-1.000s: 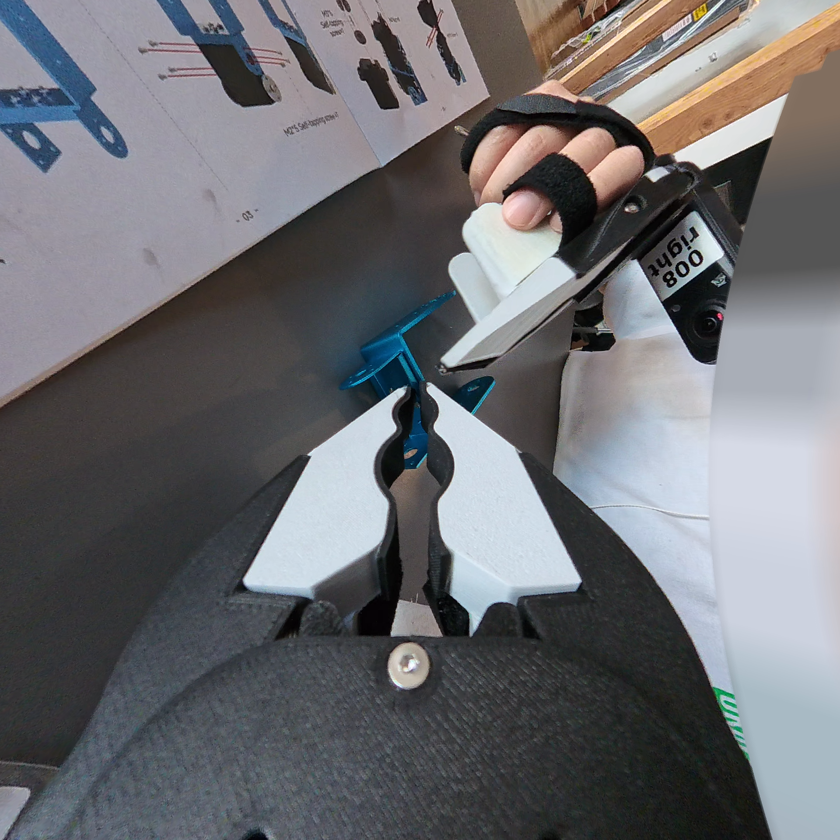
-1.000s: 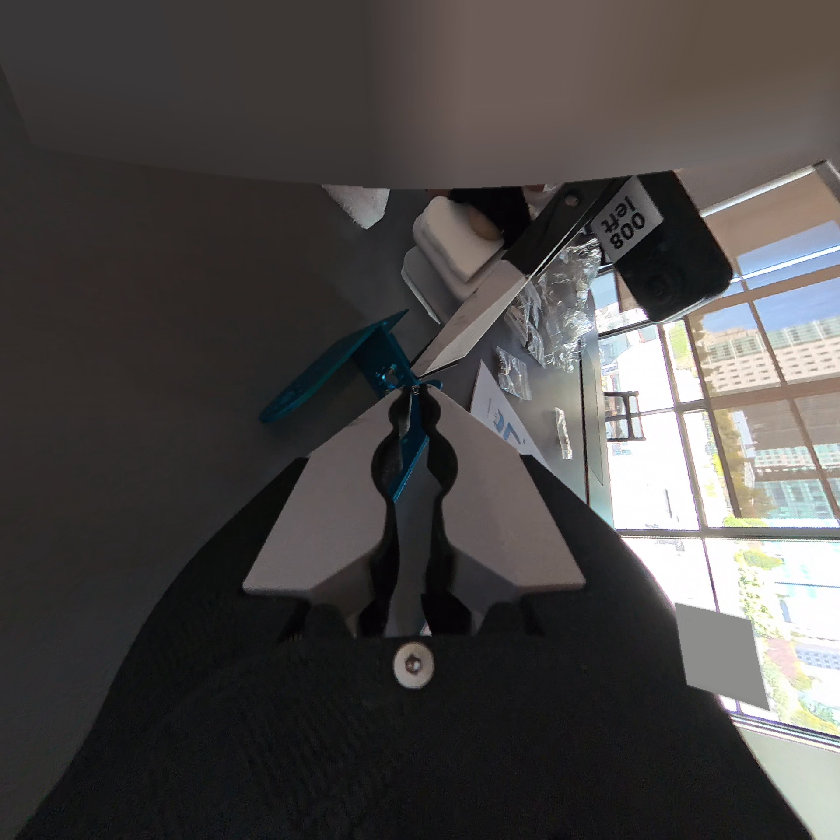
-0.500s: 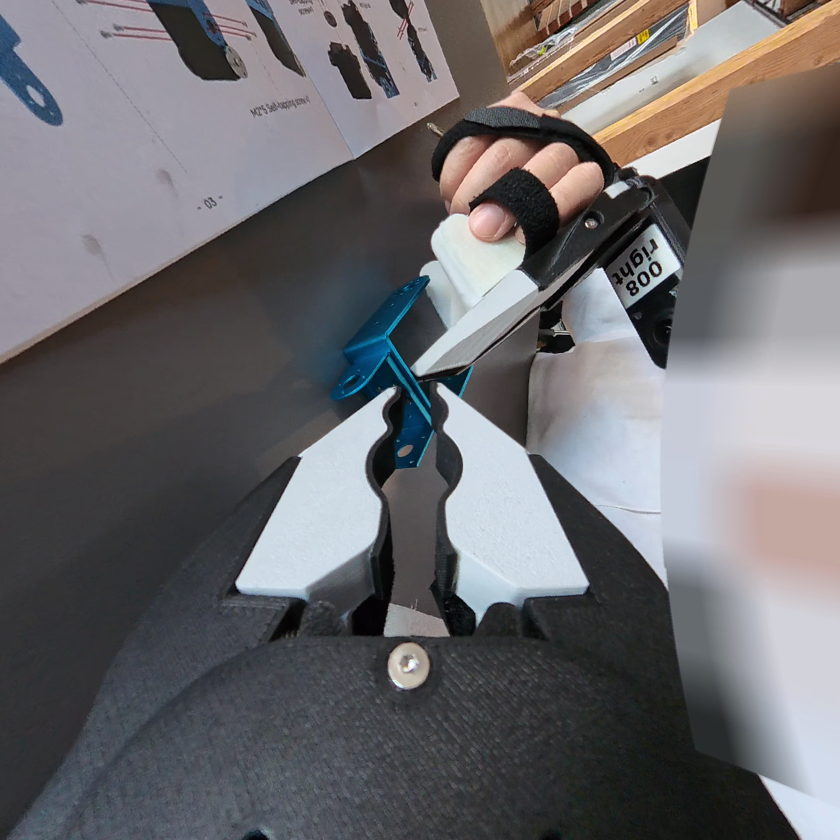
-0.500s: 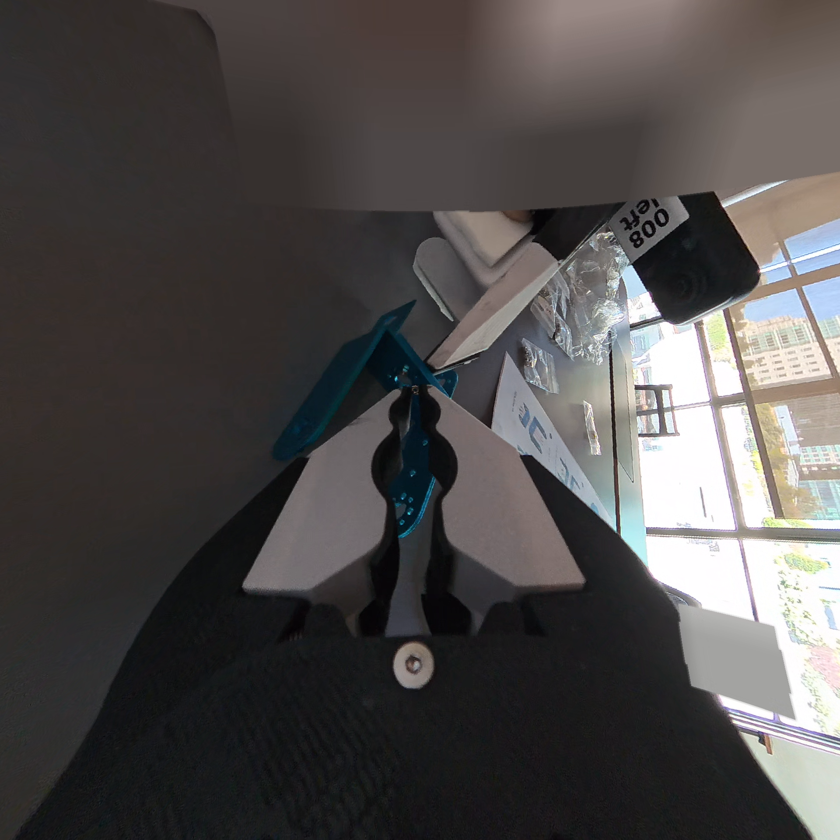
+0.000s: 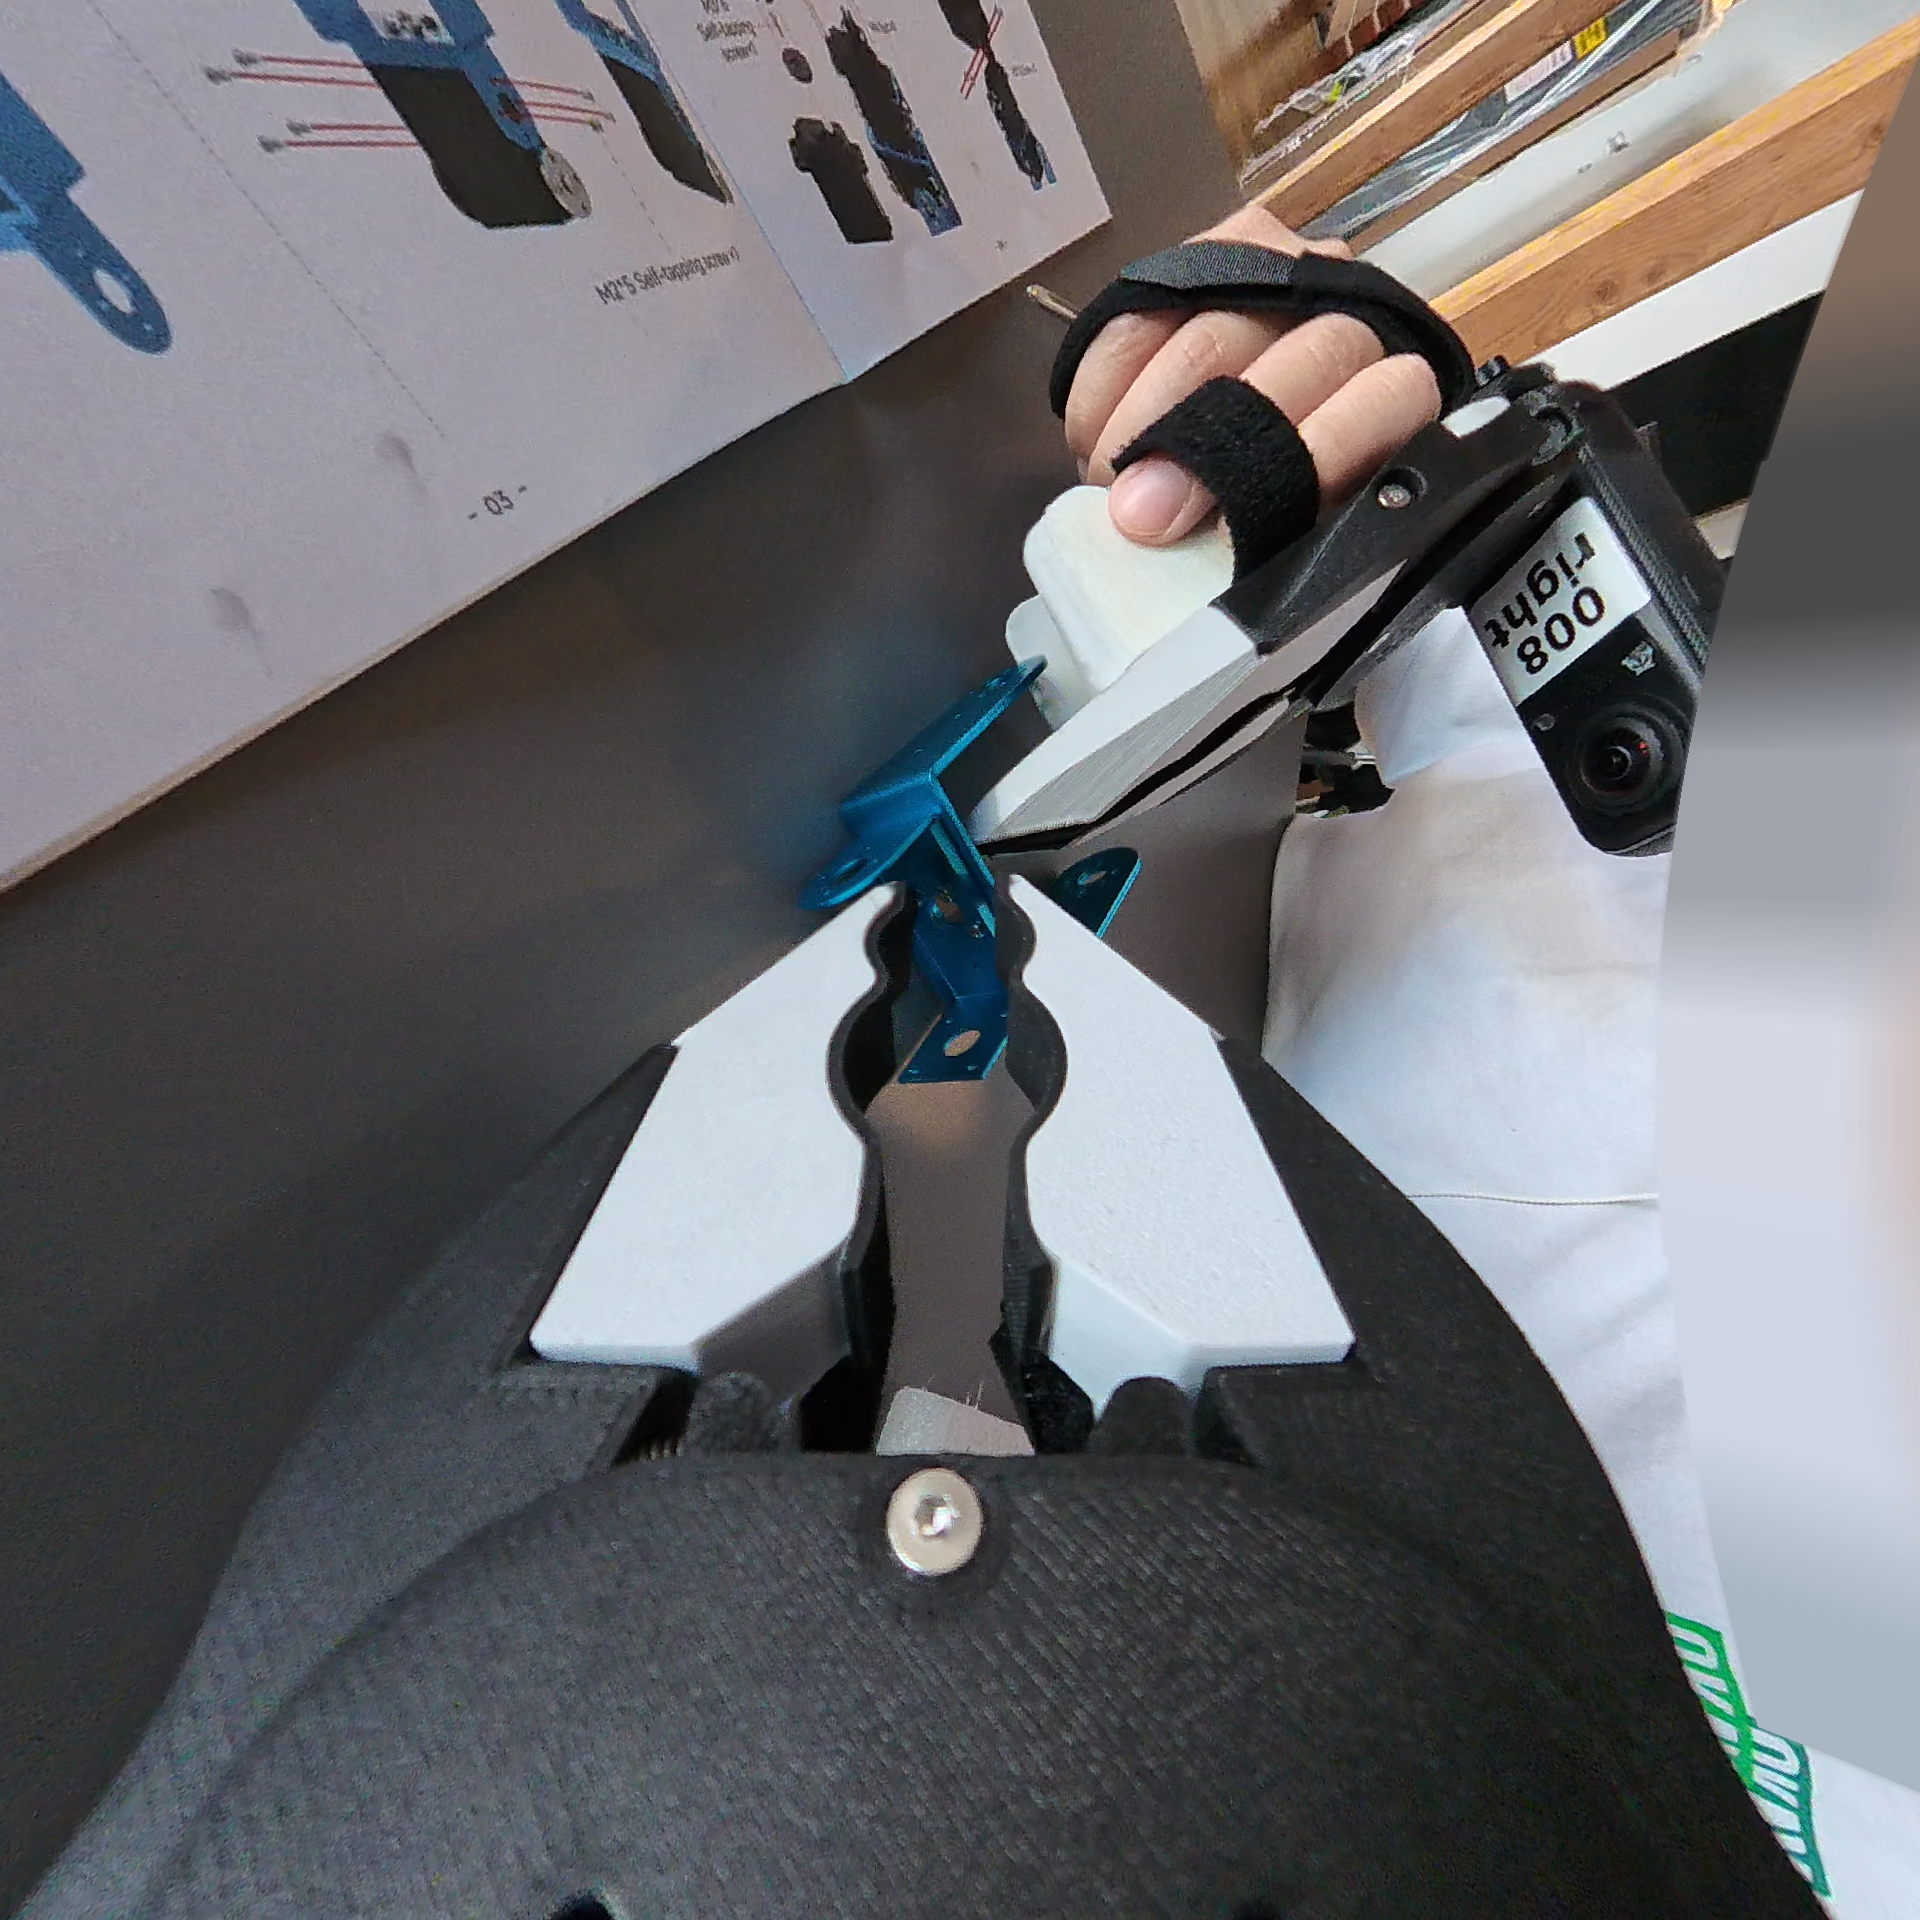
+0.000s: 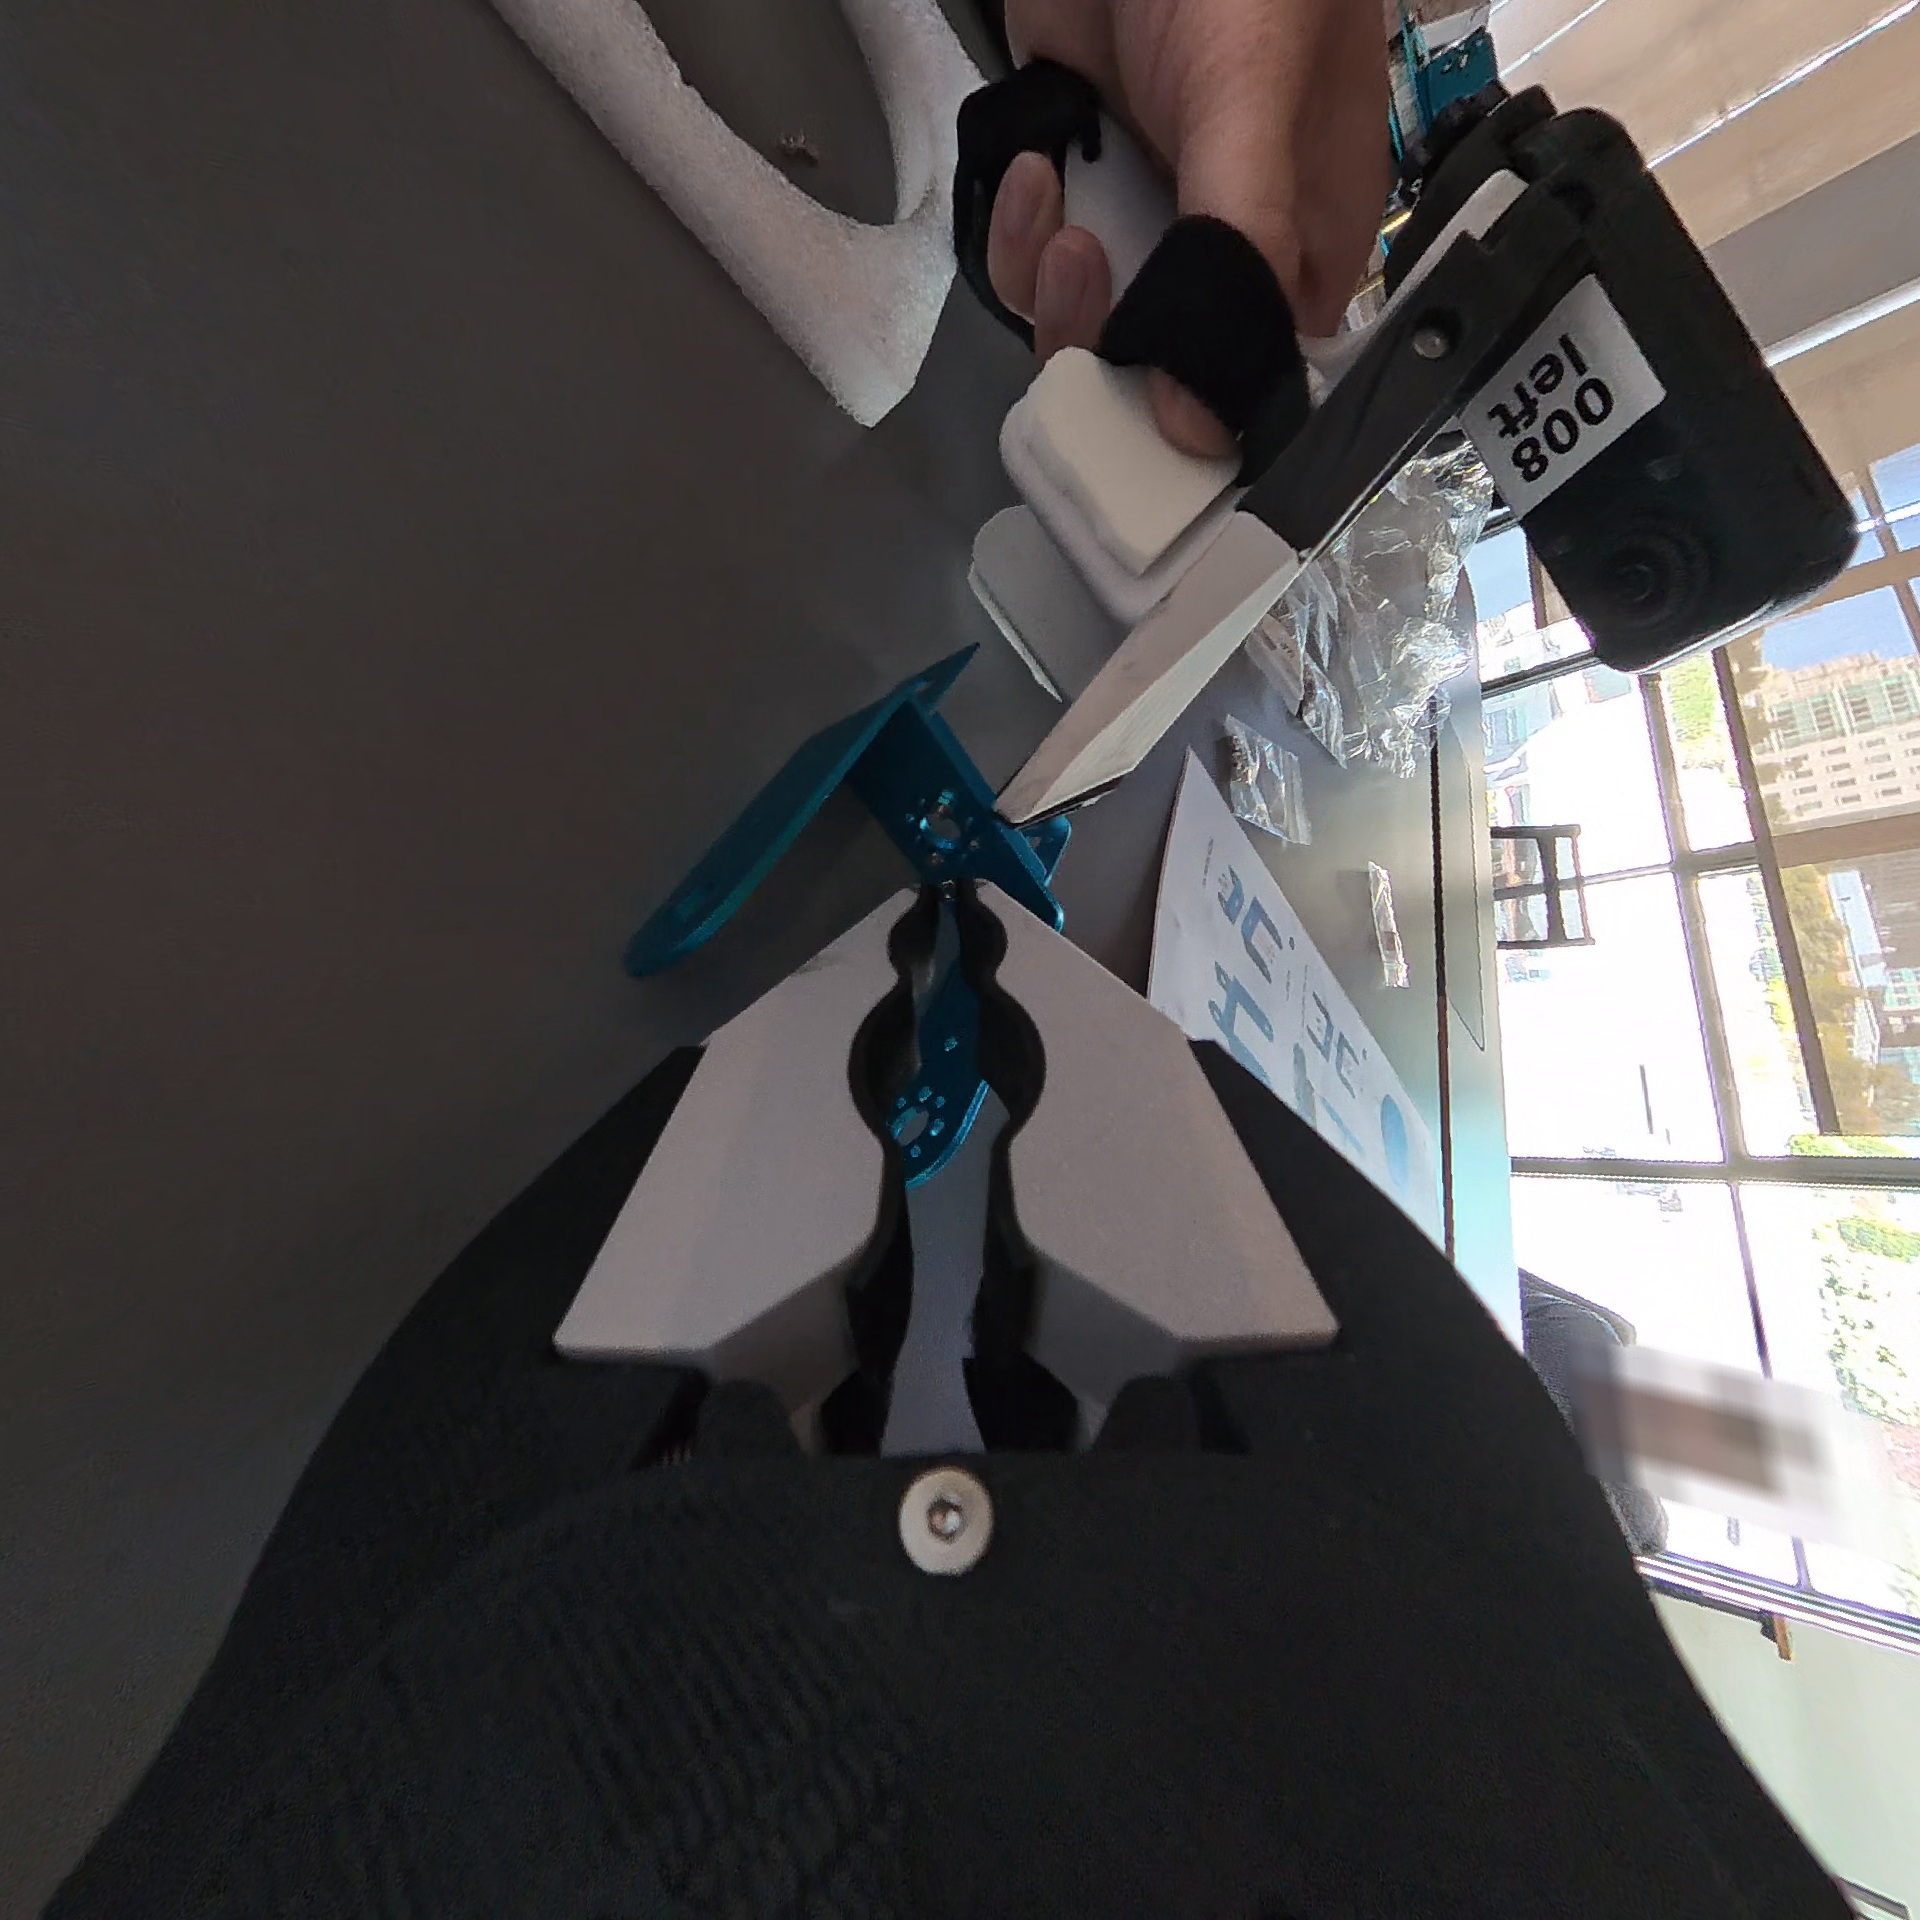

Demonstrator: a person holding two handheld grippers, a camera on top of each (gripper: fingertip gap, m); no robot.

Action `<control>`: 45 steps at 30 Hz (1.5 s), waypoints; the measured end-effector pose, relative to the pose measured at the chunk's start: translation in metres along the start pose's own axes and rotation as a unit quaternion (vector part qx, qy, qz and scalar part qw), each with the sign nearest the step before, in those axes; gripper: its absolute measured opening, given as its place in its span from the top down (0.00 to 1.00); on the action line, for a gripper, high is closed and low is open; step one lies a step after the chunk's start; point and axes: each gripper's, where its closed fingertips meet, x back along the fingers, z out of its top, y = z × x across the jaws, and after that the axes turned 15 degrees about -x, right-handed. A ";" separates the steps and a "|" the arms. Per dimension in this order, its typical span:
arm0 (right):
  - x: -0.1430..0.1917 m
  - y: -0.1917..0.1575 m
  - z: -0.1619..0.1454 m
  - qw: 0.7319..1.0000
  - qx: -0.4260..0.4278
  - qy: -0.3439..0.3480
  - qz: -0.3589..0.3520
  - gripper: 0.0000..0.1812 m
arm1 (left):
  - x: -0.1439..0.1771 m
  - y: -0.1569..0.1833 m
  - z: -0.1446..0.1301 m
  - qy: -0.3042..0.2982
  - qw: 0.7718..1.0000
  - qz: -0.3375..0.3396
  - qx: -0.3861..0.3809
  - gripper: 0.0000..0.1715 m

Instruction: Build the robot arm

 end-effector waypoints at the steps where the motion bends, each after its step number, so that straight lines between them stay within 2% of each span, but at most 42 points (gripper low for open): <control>1: 0.000 -0.001 -0.001 1.000 -0.002 -0.001 0.003 0.99 | -0.001 0.001 0.000 -0.002 1.000 -0.001 -0.001 0.91; 9: 0.002 -0.004 0.001 1.000 -0.001 -0.006 0.009 0.99 | -0.008 0.007 -0.001 -0.015 1.000 0.008 -0.011 0.87; 13: 0.003 -0.006 -0.002 1.000 -0.001 -0.014 0.007 0.99 | -0.010 0.003 -0.003 -0.032 0.997 0.047 -0.044 0.91; 16: 0.006 -0.006 -0.001 1.000 -0.006 -0.011 0.005 0.99 | -0.012 0.005 -0.002 -0.033 0.997 0.049 -0.051 0.92; 31: 0.007 -0.008 0.003 1.000 -0.008 -0.012 -0.001 0.99 | -0.007 0.008 0.005 -0.001 0.999 0.021 -0.025 0.91; 37: 0.008 -0.005 0.004 1.000 -0.005 -0.014 -0.015 0.99 | -0.008 0.010 0.007 0.012 1.000 -0.008 0.001 0.92; 45: 0.012 -0.003 0.001 1.000 -0.010 -0.017 -0.025 0.99 | -0.009 0.015 0.009 0.025 0.998 -0.047 0.032 0.88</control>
